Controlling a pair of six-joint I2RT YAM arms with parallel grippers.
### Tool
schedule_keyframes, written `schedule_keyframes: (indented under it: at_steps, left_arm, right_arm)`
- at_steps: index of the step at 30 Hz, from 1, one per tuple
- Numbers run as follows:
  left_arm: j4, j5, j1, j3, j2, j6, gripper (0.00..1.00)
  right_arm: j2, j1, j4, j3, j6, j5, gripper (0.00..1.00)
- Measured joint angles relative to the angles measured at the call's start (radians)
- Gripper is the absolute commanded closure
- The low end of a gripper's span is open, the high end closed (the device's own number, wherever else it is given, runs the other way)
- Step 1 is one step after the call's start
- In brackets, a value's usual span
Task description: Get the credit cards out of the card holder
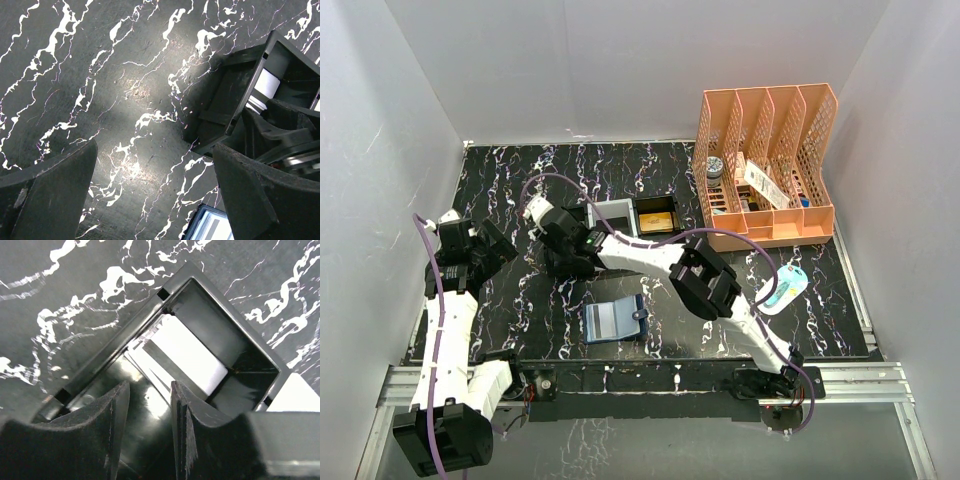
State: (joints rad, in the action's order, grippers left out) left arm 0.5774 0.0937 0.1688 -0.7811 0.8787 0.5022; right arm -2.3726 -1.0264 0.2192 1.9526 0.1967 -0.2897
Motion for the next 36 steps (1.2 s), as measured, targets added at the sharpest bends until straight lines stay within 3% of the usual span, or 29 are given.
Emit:
schedule_keyframes:
  at_steps: [6, 13, 21, 36]
  left_arm:
    - [0.000, 0.000, 0.000, 0.000, 0.000, 0.000, 0.01]
    - [0.000, 0.000, 0.000, 0.000, 0.000, 0.001, 0.01]
    - [0.000, -0.001, 0.000, 0.000, 0.000, 0.001, 0.01]
    - [0.000, -0.005, 0.000, 0.000, 0.000, 0.003, 0.01]
  right_arm:
    - [0.005, 0.008, 0.104, 0.056, -0.333, 0.035, 0.84]
    - [-0.044, 0.026, 0.255, 0.194, -0.539, 0.073, 0.87]
    - [-0.143, 0.047, 0.337, 0.278, -0.606, 0.071, 0.88]
    - [-0.178, 0.047, 0.392, 0.338, -0.642, 0.004, 0.88]
